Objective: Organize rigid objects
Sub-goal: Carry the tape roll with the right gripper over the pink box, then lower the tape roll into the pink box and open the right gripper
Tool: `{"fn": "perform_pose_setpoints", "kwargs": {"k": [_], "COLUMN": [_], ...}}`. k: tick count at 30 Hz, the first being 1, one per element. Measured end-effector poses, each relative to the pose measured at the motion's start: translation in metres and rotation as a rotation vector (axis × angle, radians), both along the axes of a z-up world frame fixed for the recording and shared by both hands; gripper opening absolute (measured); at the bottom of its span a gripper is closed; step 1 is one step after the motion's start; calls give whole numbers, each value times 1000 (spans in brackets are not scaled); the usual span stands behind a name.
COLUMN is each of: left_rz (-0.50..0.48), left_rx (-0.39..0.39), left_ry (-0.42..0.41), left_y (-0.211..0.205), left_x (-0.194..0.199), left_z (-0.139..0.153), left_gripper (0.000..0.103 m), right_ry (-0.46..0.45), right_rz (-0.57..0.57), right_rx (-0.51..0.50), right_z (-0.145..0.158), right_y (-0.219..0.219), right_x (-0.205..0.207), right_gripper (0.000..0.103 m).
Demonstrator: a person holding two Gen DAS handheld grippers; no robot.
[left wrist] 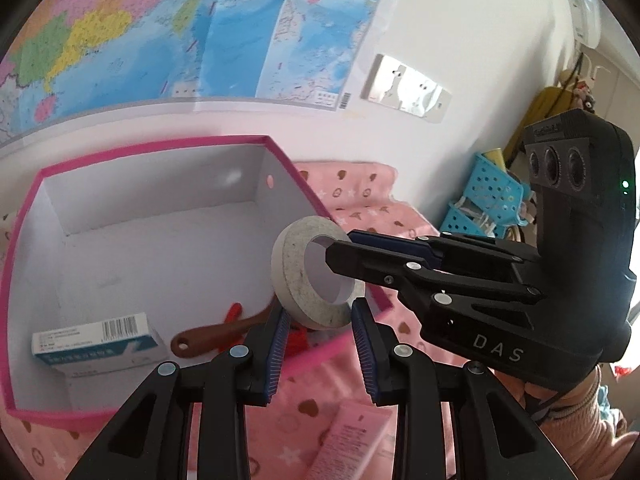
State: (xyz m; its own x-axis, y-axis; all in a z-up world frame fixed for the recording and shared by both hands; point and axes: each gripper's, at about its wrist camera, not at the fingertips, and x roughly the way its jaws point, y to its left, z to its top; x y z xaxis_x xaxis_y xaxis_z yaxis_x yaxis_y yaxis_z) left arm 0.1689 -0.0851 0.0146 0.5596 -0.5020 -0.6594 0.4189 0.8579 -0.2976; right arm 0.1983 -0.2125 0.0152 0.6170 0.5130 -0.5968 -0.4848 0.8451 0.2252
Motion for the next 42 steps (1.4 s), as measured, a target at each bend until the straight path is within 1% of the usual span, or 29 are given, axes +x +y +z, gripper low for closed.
{"fn": "perform_pose_setpoints", "kwargs": {"k": [7, 13, 15, 17, 19, 20, 24, 27, 28, 29, 30, 34, 39, 42], "left_rz": [14, 17, 27, 40, 54, 60, 84, 89, 90, 91, 96, 96, 89, 82], "left_rx": [3, 17, 22, 21, 22, 25, 45, 60, 65, 70, 76, 92, 72, 70], "left_ry": [55, 74, 79, 84, 82, 78, 24, -18, -33, -48, -61, -118, -149, -163], "left_y": [3, 2, 3, 5, 9, 10, 14, 16, 16, 17, 18, 21, 30, 31], "left_x": [18, 24, 26, 28, 28, 28, 15, 2, -2, -7, -12, -34, -58, -76], "left_z": [-13, -20, -21, -22, -22, -22, -15, -8, -7, -5, -3, 3, 6, 6], "left_gripper": [31, 31, 31, 31, 31, 31, 31, 35, 38, 44, 45, 49, 53, 55], "right_ry": [51, 98, 118, 119, 108, 101, 71, 60, 57, 55, 52, 45, 43, 55], "right_rz": [-5, -10, -29, -43, -52, -53, -58, -54, -55, -56, -58, -65, -55, -43], "right_rx": [-33, -58, -62, -62, -47, -39, -16, 4, 13, 23, 32, 71, 100, 102], "right_z": [-10, -18, -20, -20, -18, -16, -12, -11, -11, -11, -10, -10, -14, -22], "right_y": [6, 9, 8, 7, 3, 1, -8, -14, -17, -21, -24, -37, -48, -51], "right_x": [17, 26, 29, 31, 29, 27, 17, 7, 4, 0, -3, -16, -35, -44], "right_gripper": [16, 16, 17, 17, 20, 23, 24, 25, 27, 27, 27, 28, 29, 34]}}
